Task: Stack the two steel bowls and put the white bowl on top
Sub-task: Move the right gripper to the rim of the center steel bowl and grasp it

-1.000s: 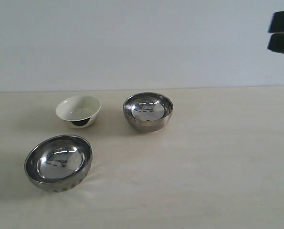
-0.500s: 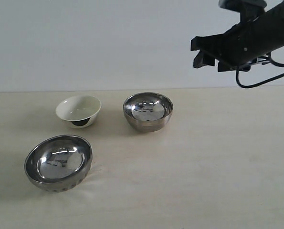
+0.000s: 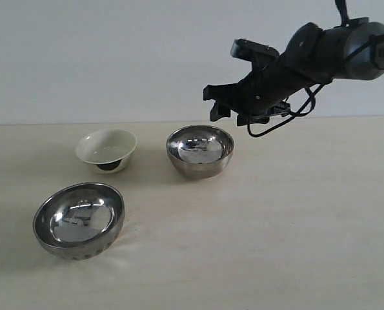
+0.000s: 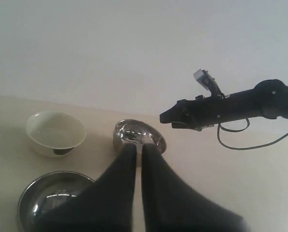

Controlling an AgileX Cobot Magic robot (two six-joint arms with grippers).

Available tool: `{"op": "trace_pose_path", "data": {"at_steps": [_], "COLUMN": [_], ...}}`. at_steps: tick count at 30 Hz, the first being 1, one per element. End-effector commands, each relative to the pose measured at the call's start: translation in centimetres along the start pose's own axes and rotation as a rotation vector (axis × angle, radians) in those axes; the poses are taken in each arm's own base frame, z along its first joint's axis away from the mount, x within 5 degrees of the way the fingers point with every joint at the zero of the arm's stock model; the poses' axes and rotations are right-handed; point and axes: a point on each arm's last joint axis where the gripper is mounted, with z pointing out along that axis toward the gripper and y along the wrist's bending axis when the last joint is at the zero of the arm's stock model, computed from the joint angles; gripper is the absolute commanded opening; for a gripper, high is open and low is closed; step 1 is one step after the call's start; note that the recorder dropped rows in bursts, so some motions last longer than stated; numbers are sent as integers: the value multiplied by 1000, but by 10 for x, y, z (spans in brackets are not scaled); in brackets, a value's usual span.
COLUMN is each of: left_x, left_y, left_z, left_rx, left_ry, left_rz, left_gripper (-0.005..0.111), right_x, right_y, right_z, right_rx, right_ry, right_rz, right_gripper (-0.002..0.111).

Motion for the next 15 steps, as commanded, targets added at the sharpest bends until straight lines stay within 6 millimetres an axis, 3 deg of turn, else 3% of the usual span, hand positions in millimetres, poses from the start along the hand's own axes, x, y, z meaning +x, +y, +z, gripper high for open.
{"op": "trace_pose_path", "data": {"at_steps": [1, 10, 15], "left_x": [-2, 5, 9], "left_y": [0, 4, 6], "left_z": [1, 4, 6], "left_rx": [2, 1, 7], "left_ry": [-4, -10, -32], "left_rz": [-9, -8, -15], "left_gripper": [4, 4, 4], "right_x": [-2, 19, 25], "right_y": [-8, -29, -31], "right_z": [16, 58, 69], "right_rx": [34, 88, 92], "right_ry": [6, 27, 21], "right_rz": [-2, -23, -18], "right_gripper": [55, 55, 55]}}
